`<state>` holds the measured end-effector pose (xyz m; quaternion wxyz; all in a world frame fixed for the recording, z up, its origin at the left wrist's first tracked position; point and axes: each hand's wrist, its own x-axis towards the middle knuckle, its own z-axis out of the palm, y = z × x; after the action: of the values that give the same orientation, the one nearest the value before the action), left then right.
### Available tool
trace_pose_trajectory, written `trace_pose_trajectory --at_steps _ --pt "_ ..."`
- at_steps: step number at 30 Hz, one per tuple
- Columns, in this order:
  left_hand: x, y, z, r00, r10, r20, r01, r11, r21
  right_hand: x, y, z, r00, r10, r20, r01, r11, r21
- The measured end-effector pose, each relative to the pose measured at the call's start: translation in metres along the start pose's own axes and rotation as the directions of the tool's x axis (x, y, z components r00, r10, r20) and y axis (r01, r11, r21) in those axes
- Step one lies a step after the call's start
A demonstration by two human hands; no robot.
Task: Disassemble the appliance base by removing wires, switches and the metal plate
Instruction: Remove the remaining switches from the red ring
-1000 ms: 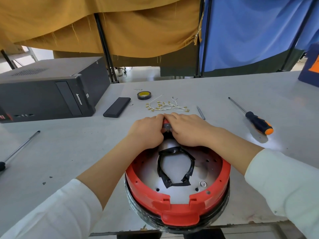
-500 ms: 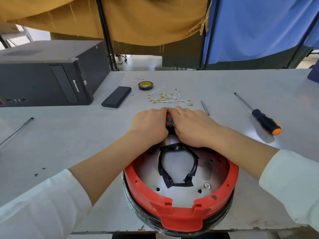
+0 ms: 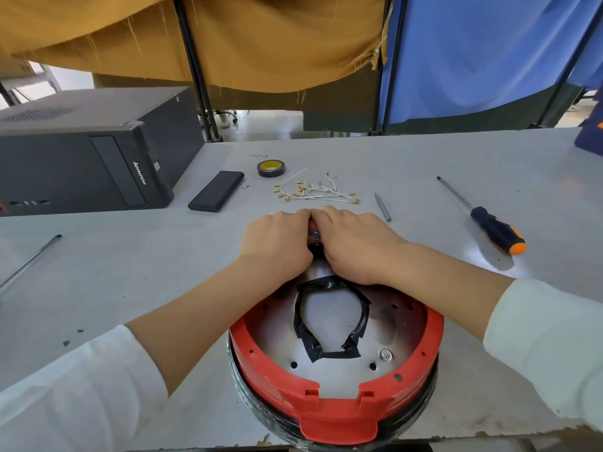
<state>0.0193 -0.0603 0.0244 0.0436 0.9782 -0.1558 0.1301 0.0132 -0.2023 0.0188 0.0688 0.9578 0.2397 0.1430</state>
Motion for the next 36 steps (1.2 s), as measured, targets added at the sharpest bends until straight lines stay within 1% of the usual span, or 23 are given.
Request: trace_pose_trajectory --at_steps 7,9,11,13,15,17,18,22,23,25,27,29,36 --pt "-0.002 0.000 0.001 1.000 0.001 0.002 -0.001 1.000 0.003 0.000 -0.001 0.000 1.000 0.012 0.014 -0.012 1.000 0.012" --pt "0.000 -0.002 0.002 0.999 0.011 0.031 -0.010 0.999 -0.030 0.001 0.002 -0.003 0.999 0.008 0.036 -0.011 0.997 0.074" --pt "0.004 -0.006 0.002 0.995 0.029 0.097 -0.018 0.994 -0.112 0.004 0.006 -0.005 0.995 0.013 0.102 -0.030 0.986 0.164" --pt "0.007 -0.010 0.001 0.985 0.046 0.168 -0.016 0.984 -0.177 0.008 0.008 -0.011 0.981 0.027 0.191 -0.067 0.976 0.207" --pt "0.008 -0.012 0.000 0.980 0.049 0.194 -0.012 0.982 -0.188 0.010 0.006 -0.014 0.970 0.026 0.240 -0.062 0.987 0.146" --pt "0.008 -0.011 -0.001 0.980 0.051 0.193 -0.026 0.991 -0.133 0.011 0.003 -0.016 0.969 -0.004 0.246 -0.006 0.999 0.040" --pt "0.008 -0.009 -0.002 0.980 0.051 0.194 -0.034 0.995 -0.093 0.011 0.002 -0.017 0.969 -0.010 0.245 0.004 1.000 0.022" --pt "0.012 0.001 -0.011 0.973 0.055 0.226 -0.074 0.994 0.077 0.009 0.006 -0.016 0.976 -0.022 0.215 0.011 0.999 0.052" --pt "0.012 0.001 -0.012 0.970 0.066 0.234 -0.088 0.993 0.085 0.008 0.006 -0.015 0.980 -0.026 0.195 0.016 0.999 0.052" --pt "0.008 -0.001 -0.009 0.971 0.086 0.223 -0.097 0.994 0.041 0.005 0.004 -0.011 0.990 -0.024 0.140 0.018 0.999 0.043" --pt "0.003 -0.003 -0.005 0.983 0.093 0.160 -0.097 0.995 0.018 0.002 0.001 -0.006 0.996 -0.012 0.083 0.010 1.000 0.029" --pt "0.000 -0.002 -0.003 0.991 0.079 0.110 -0.083 0.996 0.031 0.001 -0.001 -0.004 0.999 0.001 0.047 -0.002 1.000 0.015" --pt "-0.001 0.008 0.001 0.997 0.017 0.072 -0.026 0.993 0.116 0.000 -0.005 -0.002 0.999 0.028 0.025 -0.027 0.999 -0.022"
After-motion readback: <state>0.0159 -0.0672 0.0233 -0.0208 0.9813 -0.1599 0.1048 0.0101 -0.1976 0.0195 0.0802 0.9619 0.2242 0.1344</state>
